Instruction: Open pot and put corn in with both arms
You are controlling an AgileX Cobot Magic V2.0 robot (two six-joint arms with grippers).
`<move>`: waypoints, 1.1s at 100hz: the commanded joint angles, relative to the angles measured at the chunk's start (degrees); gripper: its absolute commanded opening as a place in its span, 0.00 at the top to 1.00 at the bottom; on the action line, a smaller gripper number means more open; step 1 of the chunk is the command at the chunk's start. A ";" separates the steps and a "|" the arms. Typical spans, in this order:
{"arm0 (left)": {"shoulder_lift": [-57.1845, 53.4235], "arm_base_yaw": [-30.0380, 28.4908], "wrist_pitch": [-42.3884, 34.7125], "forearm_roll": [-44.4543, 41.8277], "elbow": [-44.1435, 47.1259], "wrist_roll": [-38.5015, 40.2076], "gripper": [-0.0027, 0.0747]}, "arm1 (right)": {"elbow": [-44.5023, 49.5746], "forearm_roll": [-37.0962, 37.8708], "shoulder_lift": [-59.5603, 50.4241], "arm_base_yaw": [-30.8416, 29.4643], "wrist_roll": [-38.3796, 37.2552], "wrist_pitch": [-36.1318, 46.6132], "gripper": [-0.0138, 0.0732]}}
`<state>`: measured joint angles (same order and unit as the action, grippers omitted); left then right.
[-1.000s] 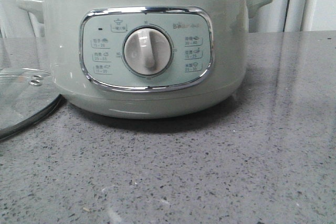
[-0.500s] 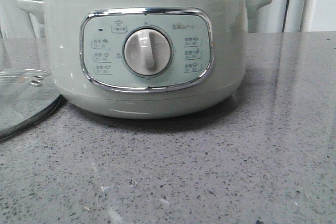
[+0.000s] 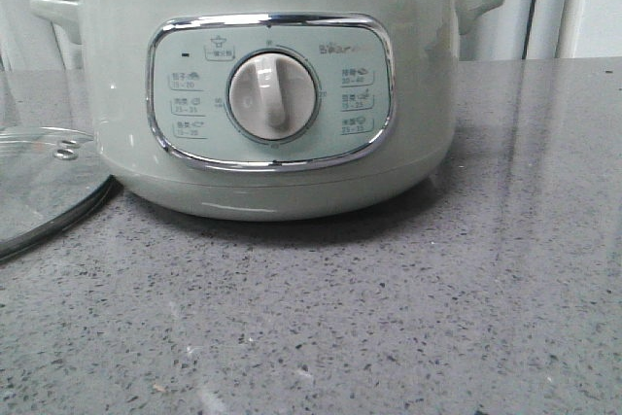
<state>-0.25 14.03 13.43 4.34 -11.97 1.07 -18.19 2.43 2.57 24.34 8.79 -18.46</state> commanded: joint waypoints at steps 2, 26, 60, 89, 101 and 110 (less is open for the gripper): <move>-1.51 0.45 -3.92 0.65 -1.60 0.45 0.99 | 0.48 0.88 0.41 -0.29 0.38 5.17 0.92; -1.51 0.45 -3.92 0.65 -1.60 0.45 0.99 | 3.85 0.88 0.41 -0.29 0.38 4.35 0.92; -1.51 -4.13 -13.43 -0.93 8.02 0.45 0.99 | 4.94 0.88 0.41 -0.29 0.38 3.27 0.92; -1.73 -13.56 1.99 -1.04 13.39 0.45 0.99 | 4.94 0.88 0.41 -0.29 0.38 3.27 0.92; -1.73 -13.67 1.77 -0.79 13.26 0.48 0.99 | 4.94 0.88 0.41 -0.29 0.38 3.27 0.92; -1.73 -13.67 1.68 -0.79 13.26 0.48 0.99 | 4.94 0.88 0.41 -0.29 0.38 3.27 0.92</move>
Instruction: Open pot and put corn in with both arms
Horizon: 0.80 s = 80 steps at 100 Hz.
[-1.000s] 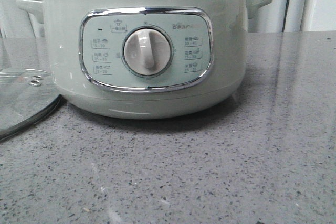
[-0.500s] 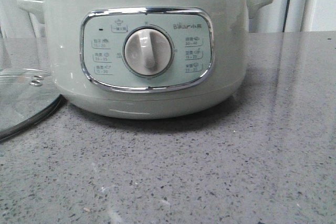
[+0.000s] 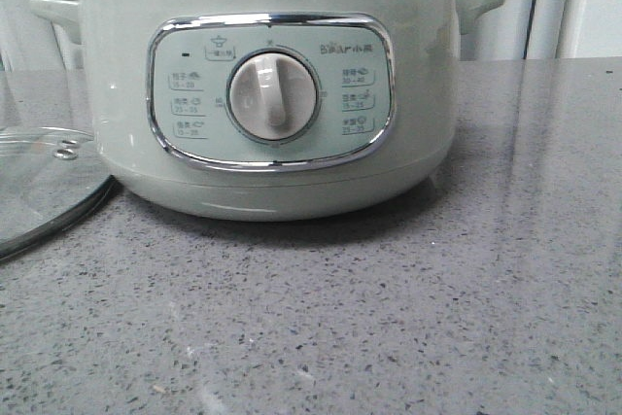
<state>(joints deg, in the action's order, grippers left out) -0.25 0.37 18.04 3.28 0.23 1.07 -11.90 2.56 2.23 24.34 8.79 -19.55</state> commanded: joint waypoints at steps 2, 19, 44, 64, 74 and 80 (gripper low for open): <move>-1.73 0.00 -2.92 0.26 1.06 0.48 0.99 | -1.35 0.74 0.75 -0.29 0.38 4.35 0.92; -1.73 0.00 -2.92 0.26 1.06 0.48 0.99 | -1.35 0.74 0.75 -0.29 0.38 4.35 0.92; -1.73 0.00 -2.92 0.26 1.06 0.48 0.99 | -1.04 0.74 0.75 -0.29 0.38 4.59 0.92; -1.73 0.00 -2.97 0.26 1.06 0.48 0.99 | 4.53 10.84 -1.49 -7.66 0.38 7.62 0.92; -1.73 0.00 -3.06 0.26 1.06 0.48 0.99 | 8.14 11.06 -2.75 -14.97 0.38 10.45 0.92; -1.73 0.00 -3.06 0.26 1.06 0.48 0.99 | 9.97 10.50 -3.62 -19.09 -0.99 13.67 0.92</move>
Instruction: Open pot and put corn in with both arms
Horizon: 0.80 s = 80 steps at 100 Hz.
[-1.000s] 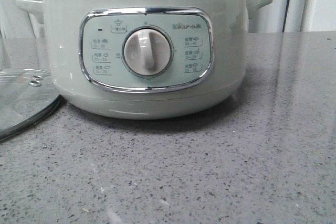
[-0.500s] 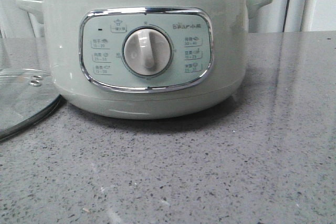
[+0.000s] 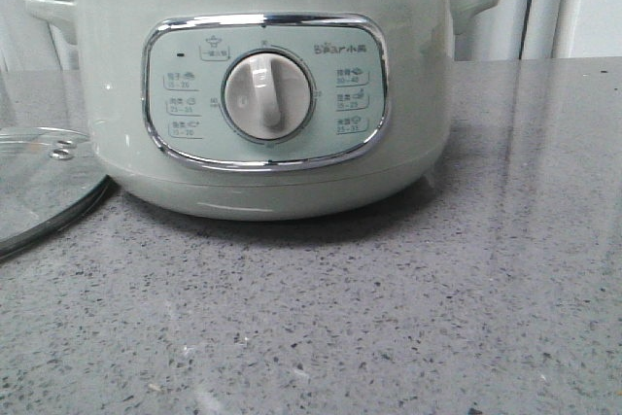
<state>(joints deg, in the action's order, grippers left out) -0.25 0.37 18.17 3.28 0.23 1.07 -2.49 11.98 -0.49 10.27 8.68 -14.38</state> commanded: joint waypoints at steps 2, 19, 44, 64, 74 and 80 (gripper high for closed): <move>-1.73 0.00 -3.19 0.26 1.06 0.48 0.99 | 1.33 0.55 -1.21 -6.43 -1.87 9.78 0.92; -1.73 -0.13 -3.19 0.26 1.06 0.48 0.99 | 4.19 -9.07 -1.37 -15.01 -6.85 12.56 0.92; -1.73 -0.13 -3.19 0.26 1.06 0.48 0.99 | 4.19 -7.25 -1.37 -16.60 -8.68 -2.07 0.92; -1.73 -0.13 -3.19 0.26 1.06 0.48 0.99 | 4.19 -7.91 -1.37 -16.60 -8.68 -2.55 0.92; -1.73 -0.13 -3.19 0.26 1.06 0.48 0.99 | 4.19 -7.91 -1.37 -16.60 -8.68 -2.55 0.92; -1.73 -0.13 -3.19 0.26 1.06 0.48 0.99 | 4.19 -7.91 -1.37 -16.60 -8.68 -2.55 0.92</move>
